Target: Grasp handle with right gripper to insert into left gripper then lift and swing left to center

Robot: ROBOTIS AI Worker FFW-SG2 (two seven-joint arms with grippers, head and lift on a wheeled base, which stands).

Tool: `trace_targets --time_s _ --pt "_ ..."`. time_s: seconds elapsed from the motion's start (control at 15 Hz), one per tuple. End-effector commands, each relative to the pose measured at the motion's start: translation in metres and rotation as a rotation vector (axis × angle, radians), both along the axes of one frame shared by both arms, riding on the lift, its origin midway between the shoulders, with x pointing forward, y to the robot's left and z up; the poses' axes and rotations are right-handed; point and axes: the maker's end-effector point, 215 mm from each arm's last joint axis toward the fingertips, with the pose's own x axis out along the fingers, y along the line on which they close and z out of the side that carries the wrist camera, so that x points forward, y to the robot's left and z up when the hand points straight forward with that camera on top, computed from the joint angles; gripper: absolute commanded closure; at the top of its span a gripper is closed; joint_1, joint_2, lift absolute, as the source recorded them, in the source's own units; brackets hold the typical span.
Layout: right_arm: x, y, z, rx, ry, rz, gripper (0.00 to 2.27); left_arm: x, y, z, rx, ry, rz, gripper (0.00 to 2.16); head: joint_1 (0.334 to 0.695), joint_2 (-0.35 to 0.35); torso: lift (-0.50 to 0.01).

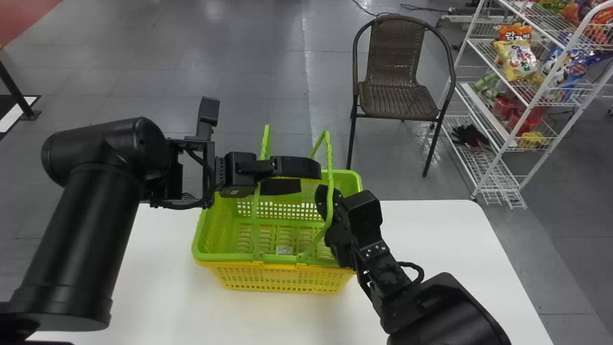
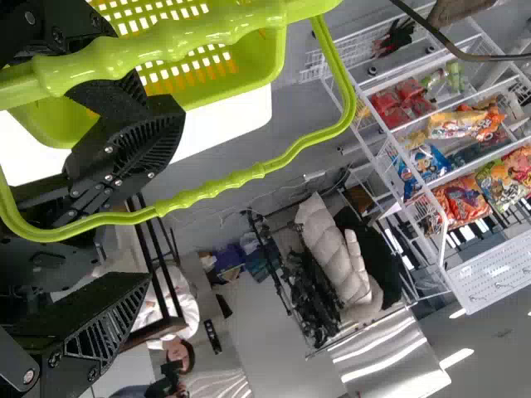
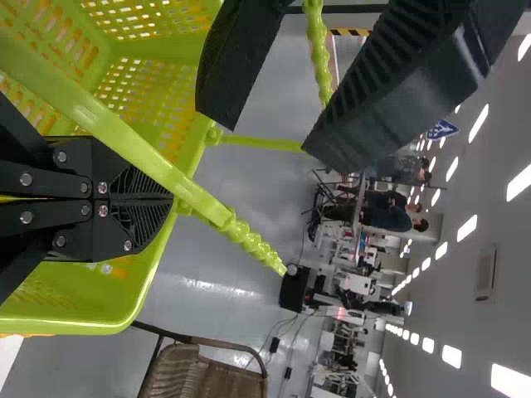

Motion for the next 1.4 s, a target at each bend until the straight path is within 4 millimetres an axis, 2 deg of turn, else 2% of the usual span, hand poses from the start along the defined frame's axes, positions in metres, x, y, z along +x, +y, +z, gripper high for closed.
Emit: trace_targets --time_s 0.0,0.47,1.0,1.2,1.33 --pt "-0.002 0.011 0.002 0.000 -0.005 0.020 1.97 0.001 0.000 0.001 0.000 -0.001 0.000 0.14 0.695 -0.050 0.000" --pt "-0.007 0.033 -0.007 -0.019 0.011 0.057 1.97 0.012 0.004 0.000 0.013 -0.036 0.021 0.14 0.695 -0.018 0.000" --pt "-0.014 0.045 -0.014 -0.041 0.025 0.077 1.97 0.015 0.001 0.009 -0.001 -0.045 0.017 0.14 0.695 -0.005 0.000" --pt "-0.018 0.039 -0.012 -0.033 0.027 0.064 1.97 0.014 0.000 0.011 -0.004 -0.041 0.012 0.14 0.695 -0.002 0.000" --pt "-0.019 0.019 -0.010 -0.028 0.027 0.030 1.97 0.014 -0.002 0.013 -0.007 -0.039 0.009 0.14 0.695 -0.007 0.000"
